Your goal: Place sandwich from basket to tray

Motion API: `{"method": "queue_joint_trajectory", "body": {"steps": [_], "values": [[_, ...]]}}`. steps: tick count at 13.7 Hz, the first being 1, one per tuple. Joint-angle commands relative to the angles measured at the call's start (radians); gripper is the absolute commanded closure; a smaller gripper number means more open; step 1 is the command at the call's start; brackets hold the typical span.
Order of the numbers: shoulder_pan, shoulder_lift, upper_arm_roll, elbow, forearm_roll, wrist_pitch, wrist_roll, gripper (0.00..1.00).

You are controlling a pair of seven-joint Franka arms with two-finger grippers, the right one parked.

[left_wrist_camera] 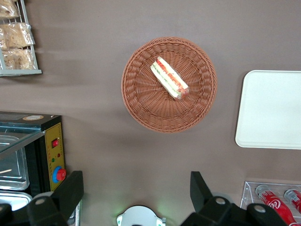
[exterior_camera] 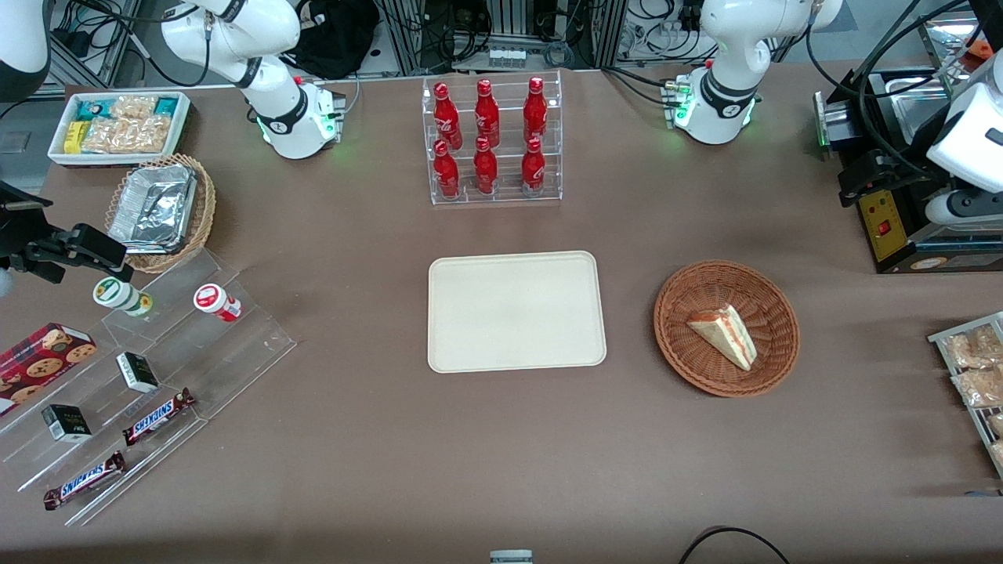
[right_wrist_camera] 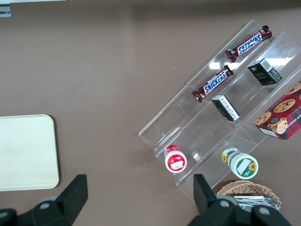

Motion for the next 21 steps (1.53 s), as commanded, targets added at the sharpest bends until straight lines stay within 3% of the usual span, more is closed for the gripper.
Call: {"method": "queue_joint_trajectory", "body": {"steps": [1, 9, 12, 21], "values": [[-0.004, 0.049, -0.005, 0.006, 0.012, 0.026, -0.014, 0.0], [-0.006, 0.243, -0.005, -0.048, 0.012, 0.235, -0.084, 0.0], [-0.006, 0.252, -0.005, -0.187, -0.002, 0.414, -0.135, 0.0], [-0.034, 0.198, -0.006, -0.569, 0.007, 0.858, -0.63, 0.0]]}}
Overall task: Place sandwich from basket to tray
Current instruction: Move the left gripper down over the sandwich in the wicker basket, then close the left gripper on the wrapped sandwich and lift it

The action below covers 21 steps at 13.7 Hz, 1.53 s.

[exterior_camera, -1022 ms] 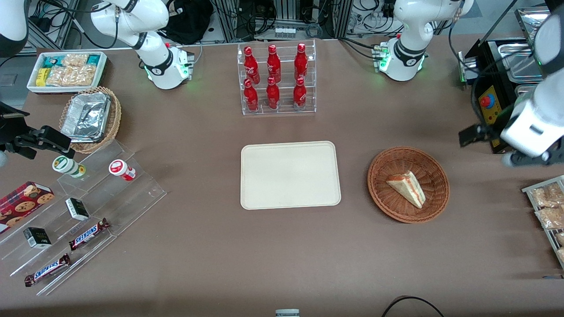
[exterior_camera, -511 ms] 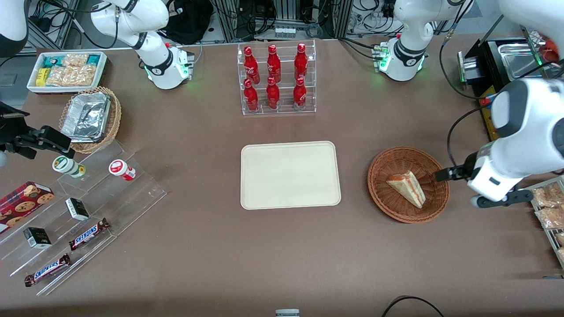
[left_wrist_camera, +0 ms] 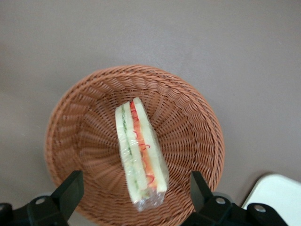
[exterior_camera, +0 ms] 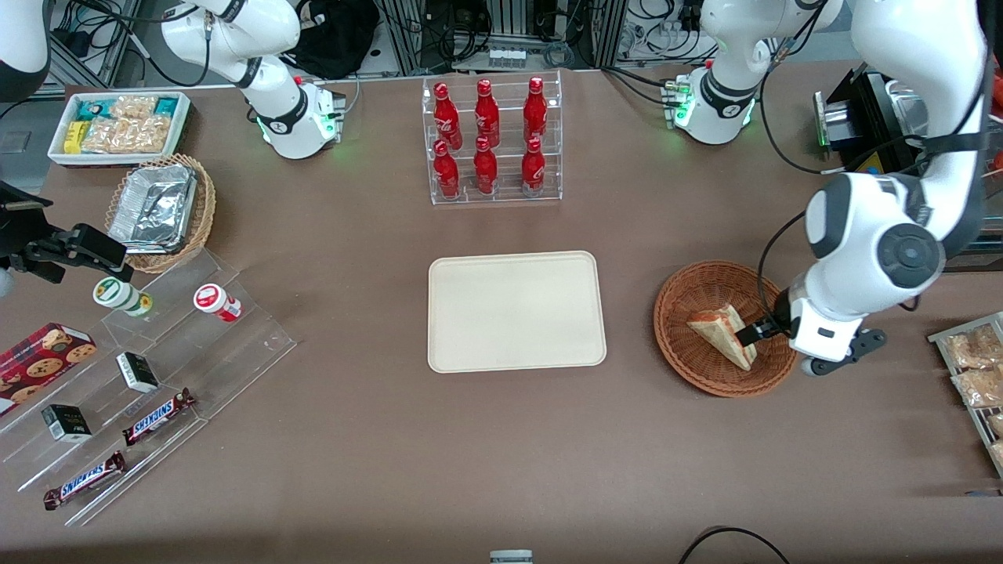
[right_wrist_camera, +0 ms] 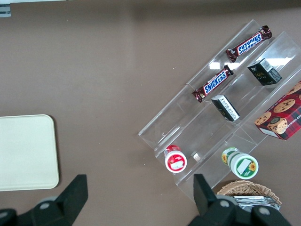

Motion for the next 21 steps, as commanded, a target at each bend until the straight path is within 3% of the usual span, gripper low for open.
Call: {"method": "queue_joint_trajectory", "body": {"steps": [1, 8, 17, 18, 19, 20, 21], "values": [[-0.026, -0.059, 0.001, -0.11, 0.008, 0.06, -0.189, 0.0], [-0.032, -0.038, 0.004, -0.205, 0.011, 0.118, -0.256, 0.0], [-0.034, 0.051, 0.004, -0.196, 0.009, 0.244, -0.299, 0.03], [-0.034, 0.06, 0.004, -0.194, 0.008, 0.247, -0.299, 0.2], [-0.034, 0.062, 0.004, -0.19, 0.009, 0.247, -0.299, 0.59], [-0.035, 0.062, 0.004, -0.183, 0.009, 0.244, -0.293, 0.88], [-0.038, 0.062, 0.004, -0.176, 0.009, 0.241, -0.287, 0.93]]}}
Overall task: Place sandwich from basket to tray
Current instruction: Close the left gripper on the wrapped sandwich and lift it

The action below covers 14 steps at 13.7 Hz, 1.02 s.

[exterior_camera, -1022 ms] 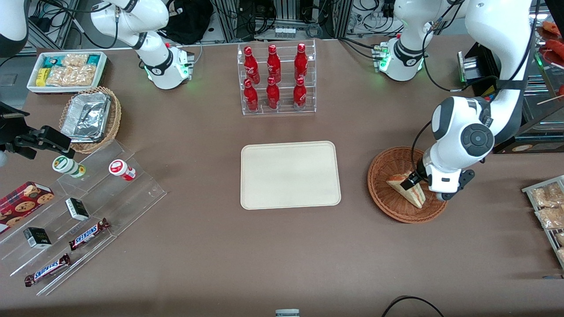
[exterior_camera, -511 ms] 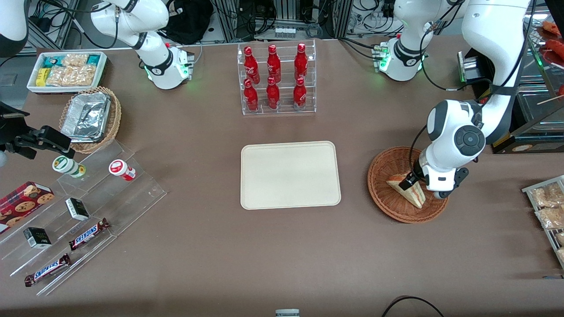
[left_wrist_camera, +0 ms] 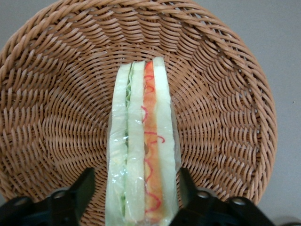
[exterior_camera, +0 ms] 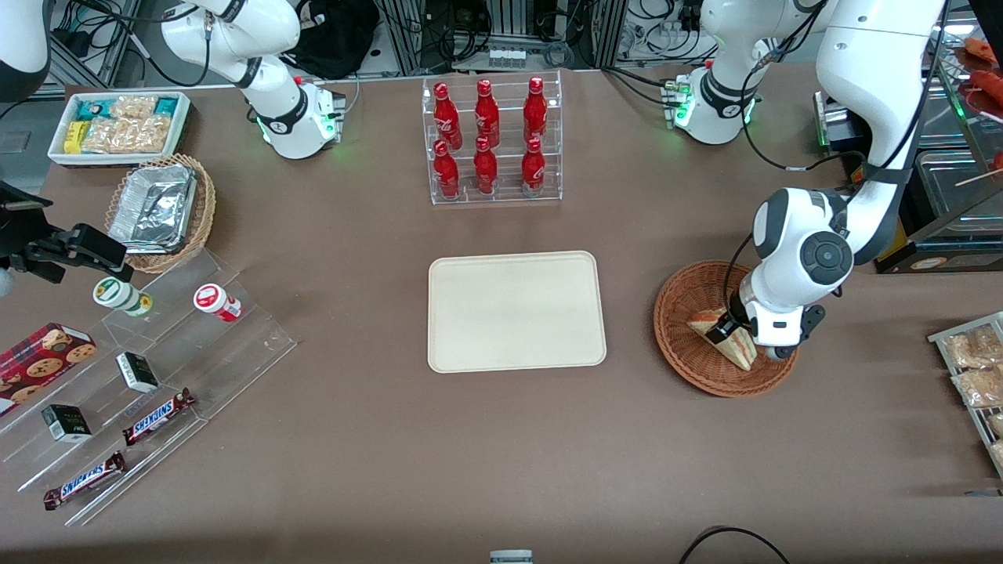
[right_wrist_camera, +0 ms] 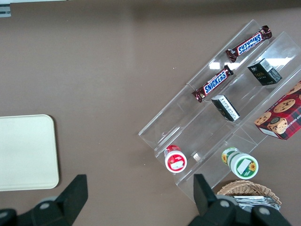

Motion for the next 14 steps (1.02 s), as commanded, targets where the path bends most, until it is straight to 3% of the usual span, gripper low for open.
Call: {"method": "queue_joint_trajectory", "body": {"steps": [1, 4, 9, 11, 14], "values": [[-0.004, -0.003, -0.002, 0.024, 0.011, -0.001, -0.012, 0.93], [-0.004, -0.04, -0.002, 0.048, 0.014, -0.079, -0.006, 0.93], [-0.007, -0.08, -0.007, 0.304, 0.011, -0.505, 0.097, 0.93], [-0.007, -0.074, -0.06, 0.407, 0.008, -0.619, 0.095, 0.92], [-0.007, -0.062, -0.187, 0.443, 0.009, -0.642, 0.095, 0.92]]}}
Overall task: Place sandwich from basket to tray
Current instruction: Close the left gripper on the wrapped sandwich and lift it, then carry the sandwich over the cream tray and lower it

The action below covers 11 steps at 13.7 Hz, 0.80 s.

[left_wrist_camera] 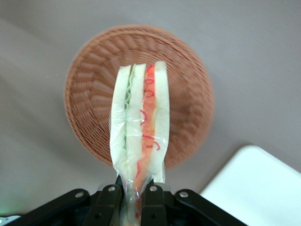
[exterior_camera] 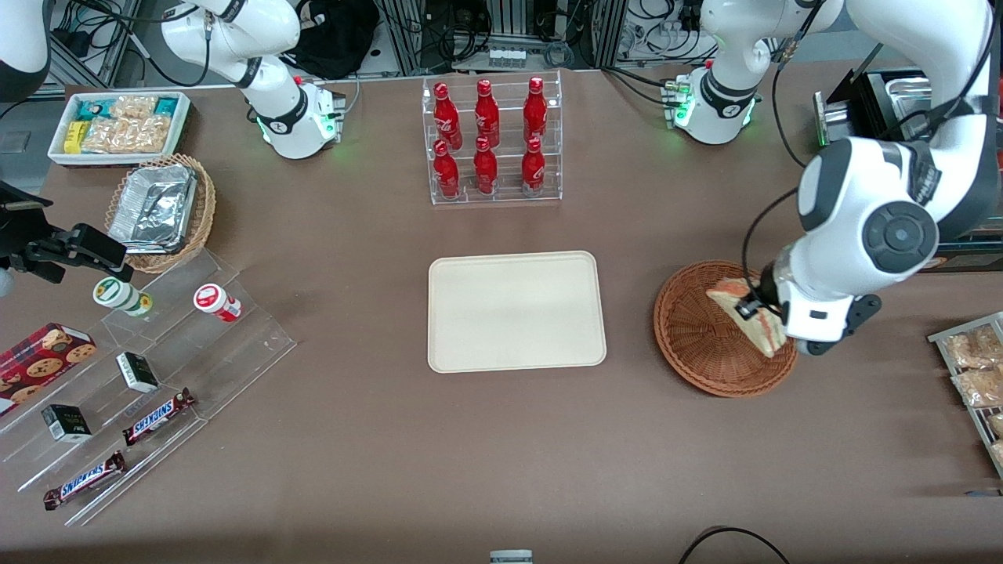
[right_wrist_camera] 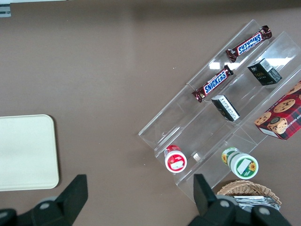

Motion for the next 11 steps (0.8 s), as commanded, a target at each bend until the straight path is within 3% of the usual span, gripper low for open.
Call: {"method": "queue_joint_trajectory", "body": {"steps": [1, 5, 7, 11], "values": [[-0.003, 0.037, -0.117, 0.04, 0.006, -0.02, 0.0, 0.92], [-0.018, 0.117, -0.268, 0.083, 0.006, 0.017, -0.006, 0.92], [-0.117, 0.17, -0.271, 0.111, 0.024, 0.034, -0.01, 0.91], [-0.247, 0.289, -0.268, 0.119, 0.081, 0.224, -0.009, 0.9]]}}
